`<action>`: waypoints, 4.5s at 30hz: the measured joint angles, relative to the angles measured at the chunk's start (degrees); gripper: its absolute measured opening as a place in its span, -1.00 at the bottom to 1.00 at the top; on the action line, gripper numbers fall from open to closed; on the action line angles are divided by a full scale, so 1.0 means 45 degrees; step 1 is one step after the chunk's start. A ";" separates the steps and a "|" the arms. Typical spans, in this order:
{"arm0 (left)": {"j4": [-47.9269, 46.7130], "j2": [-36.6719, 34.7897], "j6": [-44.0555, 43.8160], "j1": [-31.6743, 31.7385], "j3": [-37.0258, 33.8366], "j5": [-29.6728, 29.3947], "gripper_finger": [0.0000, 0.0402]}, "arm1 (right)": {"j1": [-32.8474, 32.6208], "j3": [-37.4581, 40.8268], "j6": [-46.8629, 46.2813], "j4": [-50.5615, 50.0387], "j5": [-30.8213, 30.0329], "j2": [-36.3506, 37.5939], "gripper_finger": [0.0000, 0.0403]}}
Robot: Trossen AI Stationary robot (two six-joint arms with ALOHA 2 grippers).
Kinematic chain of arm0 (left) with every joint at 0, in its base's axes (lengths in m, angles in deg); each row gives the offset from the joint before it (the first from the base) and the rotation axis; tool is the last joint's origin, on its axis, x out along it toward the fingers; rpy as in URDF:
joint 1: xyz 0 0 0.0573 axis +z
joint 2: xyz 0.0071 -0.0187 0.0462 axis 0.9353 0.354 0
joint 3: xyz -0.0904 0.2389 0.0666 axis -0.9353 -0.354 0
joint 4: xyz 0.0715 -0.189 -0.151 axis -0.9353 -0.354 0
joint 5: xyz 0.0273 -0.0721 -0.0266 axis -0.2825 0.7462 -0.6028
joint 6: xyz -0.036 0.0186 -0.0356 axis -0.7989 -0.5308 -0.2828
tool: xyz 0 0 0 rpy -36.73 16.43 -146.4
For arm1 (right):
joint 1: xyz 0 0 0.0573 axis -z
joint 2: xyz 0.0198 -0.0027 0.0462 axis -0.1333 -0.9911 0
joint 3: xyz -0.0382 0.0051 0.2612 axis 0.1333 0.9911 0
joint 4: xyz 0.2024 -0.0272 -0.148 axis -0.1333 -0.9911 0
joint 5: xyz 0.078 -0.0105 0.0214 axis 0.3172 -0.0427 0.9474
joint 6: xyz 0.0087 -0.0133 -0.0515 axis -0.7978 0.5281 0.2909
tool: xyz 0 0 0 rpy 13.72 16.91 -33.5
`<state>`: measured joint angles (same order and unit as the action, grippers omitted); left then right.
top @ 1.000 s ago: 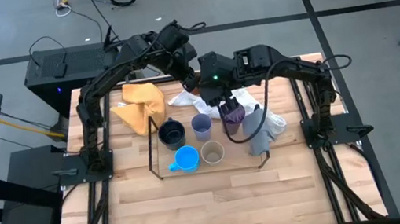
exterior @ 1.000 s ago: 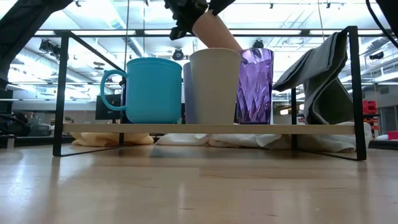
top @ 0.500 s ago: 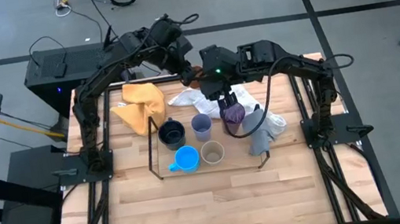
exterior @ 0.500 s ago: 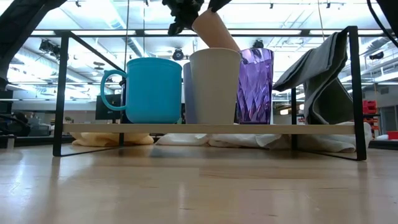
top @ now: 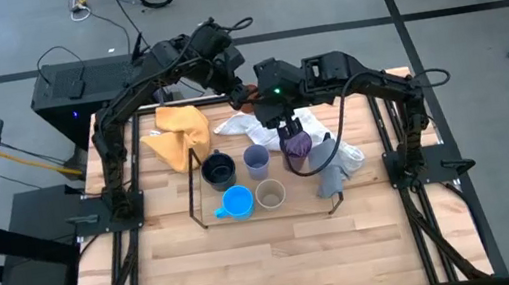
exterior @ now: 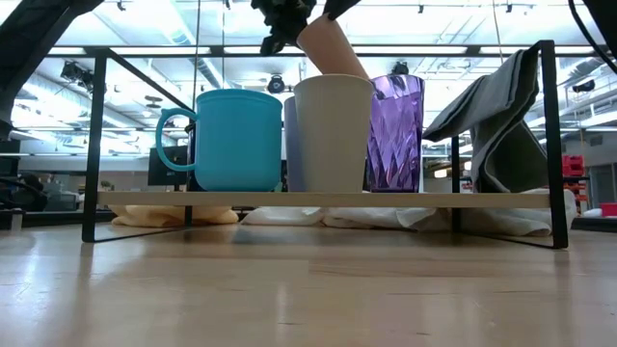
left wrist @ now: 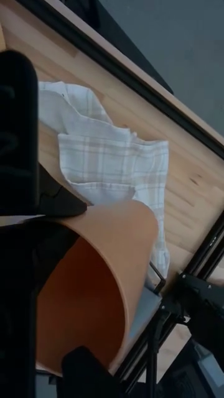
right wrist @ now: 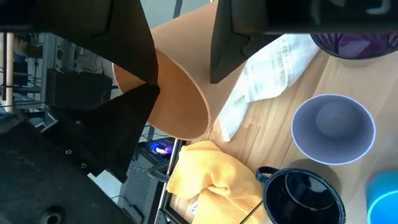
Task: Stack small to large cups/mugs on shelf
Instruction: Put the orange cup on the shelf
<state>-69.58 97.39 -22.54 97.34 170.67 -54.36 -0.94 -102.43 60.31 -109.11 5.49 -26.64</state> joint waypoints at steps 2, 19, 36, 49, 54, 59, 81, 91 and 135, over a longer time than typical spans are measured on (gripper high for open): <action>0.0000 0.0000 0.0019 0.0000 0.0000 0.0021 -0.95 | 0.0000 0.0004 0.0000 0.0000 0.0010 -0.0005 -0.31; -0.0079 0.0000 0.0271 0.0010 0.0027 -0.0135 -0.95 | -0.0001 -0.0056 -0.0029 0.0175 0.0020 0.0034 -0.49; 0.0144 -0.0241 0.0560 -0.0221 0.0097 0.0367 -0.95 | 0.0287 -0.0092 -0.2242 0.0717 -0.1394 0.3010 -0.33; 0.1527 -0.1083 -0.0536 -0.3474 0.0068 0.0382 -0.95 | 0.2951 -0.0126 -0.4638 0.0041 -0.1270 0.4935 -0.32; 0.2585 -0.0932 -0.0956 -0.4867 0.0069 -0.0195 -0.95 | 0.3084 -0.0121 -0.4682 -0.0040 -0.1202 0.4724 -0.32; 0.2723 -0.0543 -0.1541 -0.5494 0.0044 -0.0714 -0.96 | 0.3235 -0.0126 -0.4748 -0.0078 -0.1195 0.4515 -0.32; 0.2520 0.1210 -0.2099 -0.6460 -0.0021 -0.1644 -0.95 | 0.5615 -0.0126 -0.5904 -0.1982 -0.1107 0.4522 -0.32; 0.1920 0.1938 -0.1865 -0.6469 -0.0043 -0.1986 -0.95 | 0.6154 -0.0131 -0.5678 -0.1865 -0.0335 0.4517 -0.32; 0.1564 0.3180 -0.1202 -0.6324 -0.0005 -0.2733 -0.96 | 0.6149 -0.0136 -0.5673 -0.1865 -0.0291 0.4518 -0.32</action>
<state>-62.54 111.70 -27.95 68.89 170.65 -66.65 26.73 -103.04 34.78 -117.50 4.18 -6.31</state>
